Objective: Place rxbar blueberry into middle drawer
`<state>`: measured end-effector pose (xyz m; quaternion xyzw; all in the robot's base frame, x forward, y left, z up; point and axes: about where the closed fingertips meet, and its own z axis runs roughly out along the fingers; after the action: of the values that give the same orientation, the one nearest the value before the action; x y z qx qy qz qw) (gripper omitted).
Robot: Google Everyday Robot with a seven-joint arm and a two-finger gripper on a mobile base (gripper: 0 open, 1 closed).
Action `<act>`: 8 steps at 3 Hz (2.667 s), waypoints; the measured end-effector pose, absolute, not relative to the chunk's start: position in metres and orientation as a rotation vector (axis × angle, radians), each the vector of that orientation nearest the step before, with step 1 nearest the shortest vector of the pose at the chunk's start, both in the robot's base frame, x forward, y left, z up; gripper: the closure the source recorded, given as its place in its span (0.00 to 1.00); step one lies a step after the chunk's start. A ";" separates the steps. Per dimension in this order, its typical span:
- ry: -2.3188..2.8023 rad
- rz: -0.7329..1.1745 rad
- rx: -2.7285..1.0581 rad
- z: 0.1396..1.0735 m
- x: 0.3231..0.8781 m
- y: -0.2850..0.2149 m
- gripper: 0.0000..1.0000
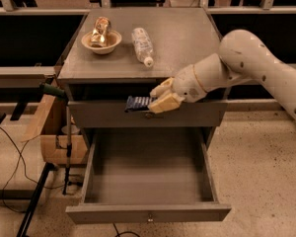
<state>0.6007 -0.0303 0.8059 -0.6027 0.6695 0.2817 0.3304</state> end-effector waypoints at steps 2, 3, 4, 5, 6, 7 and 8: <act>1.817 0.805 -1.556 0.732 0.587 -0.043 1.00; 1.879 0.855 -1.469 0.673 0.587 -0.028 1.00; 1.998 0.933 -1.412 0.587 0.579 0.004 1.00; 2.099 0.950 -1.367 0.517 0.580 0.033 1.00; 2.158 0.946 -1.324 0.472 0.582 0.048 1.00; 2.153 0.959 -1.318 0.435 0.578 0.060 0.83; 2.157 0.948 -1.386 0.410 0.573 0.072 0.60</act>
Offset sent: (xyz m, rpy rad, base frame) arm -0.0143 -0.0215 -0.0489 -0.0127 0.0612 -0.0029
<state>0.5732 0.0725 0.4104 -0.4965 0.7727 0.3395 0.2029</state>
